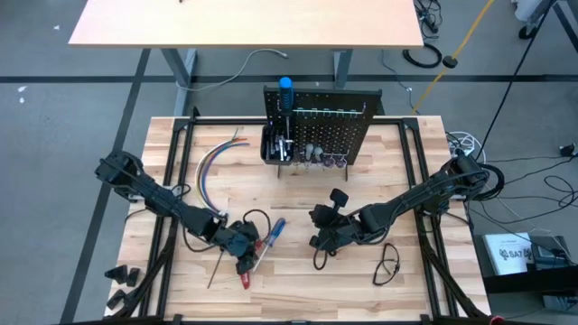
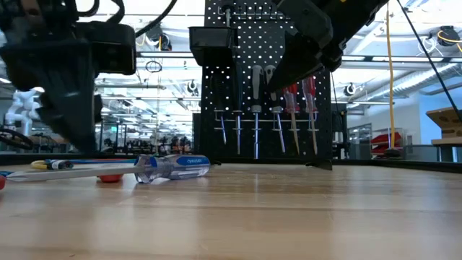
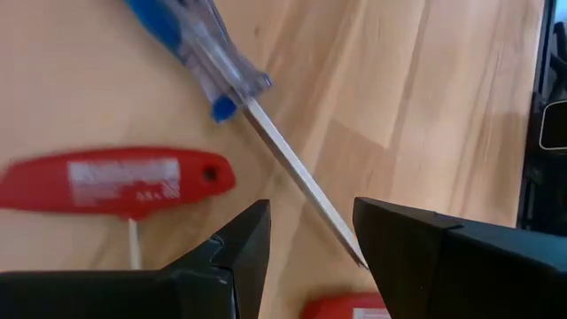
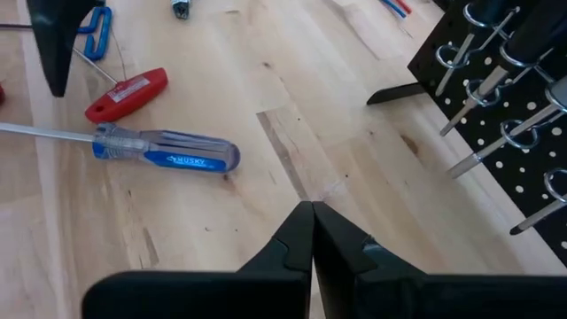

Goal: Hang tools onto peg board
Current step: Hang the blue screwdriver on the peg board

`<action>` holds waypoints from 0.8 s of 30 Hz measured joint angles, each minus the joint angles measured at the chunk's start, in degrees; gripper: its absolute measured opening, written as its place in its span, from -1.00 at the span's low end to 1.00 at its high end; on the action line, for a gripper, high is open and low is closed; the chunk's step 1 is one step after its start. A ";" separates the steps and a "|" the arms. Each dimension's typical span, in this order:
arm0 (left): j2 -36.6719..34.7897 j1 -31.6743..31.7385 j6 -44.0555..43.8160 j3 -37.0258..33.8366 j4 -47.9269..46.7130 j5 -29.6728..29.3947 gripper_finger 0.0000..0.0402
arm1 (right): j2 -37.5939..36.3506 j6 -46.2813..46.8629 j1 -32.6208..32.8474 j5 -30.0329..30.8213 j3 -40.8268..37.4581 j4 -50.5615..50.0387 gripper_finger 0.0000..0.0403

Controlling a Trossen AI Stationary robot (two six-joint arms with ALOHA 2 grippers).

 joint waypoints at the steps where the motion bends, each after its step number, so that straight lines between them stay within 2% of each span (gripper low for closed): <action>1: 0.52 -0.50 -1.20 0.32 0.05 -0.36 -0.16 | 0.00 0.01 0.01 -0.01 0.00 0.20 -1.00; 5: 2.65 -1.98 -4.94 2.07 -0.07 -1.88 -0.16 | 0.00 0.04 0.29 -0.61 0.00 0.46 -1.00; 14: 9.57 -2.70 -7.11 6.11 -3.30 -4.60 -0.16 | 0.00 2.14 2.67 -1.46 0.00 0.42 -1.00; 19: 12.62 -2.78 -6.07 8.87 -4.13 -6.42 -0.16 | 0.17 4.16 4.48 -1.45 0.00 0.35 -1.00; 24: 14.04 -3.46 -3.87 12.76 -10.01 -9.15 -0.16 | 0.17 5.19 5.75 -1.26 0.00 0.37 -1.00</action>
